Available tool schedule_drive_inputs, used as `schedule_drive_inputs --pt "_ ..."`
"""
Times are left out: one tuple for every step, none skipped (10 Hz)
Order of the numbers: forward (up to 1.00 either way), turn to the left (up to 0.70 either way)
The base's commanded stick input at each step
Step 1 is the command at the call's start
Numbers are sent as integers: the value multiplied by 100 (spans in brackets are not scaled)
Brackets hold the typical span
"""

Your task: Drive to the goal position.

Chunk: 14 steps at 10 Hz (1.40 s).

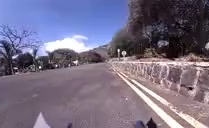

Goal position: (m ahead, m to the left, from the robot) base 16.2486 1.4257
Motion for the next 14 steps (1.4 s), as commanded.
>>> schedule_drive_inputs --pt "50 0" --pt "50 0" --pt "50 0" --pt "50 0" --pt "50 0" --pt "50 0" --pt "50 0" --pt "50 0" --pt "50 0" --pt "50 0" --pt "50 0" --pt "50 -3" --pt "50 -23" --pt "50 -43"
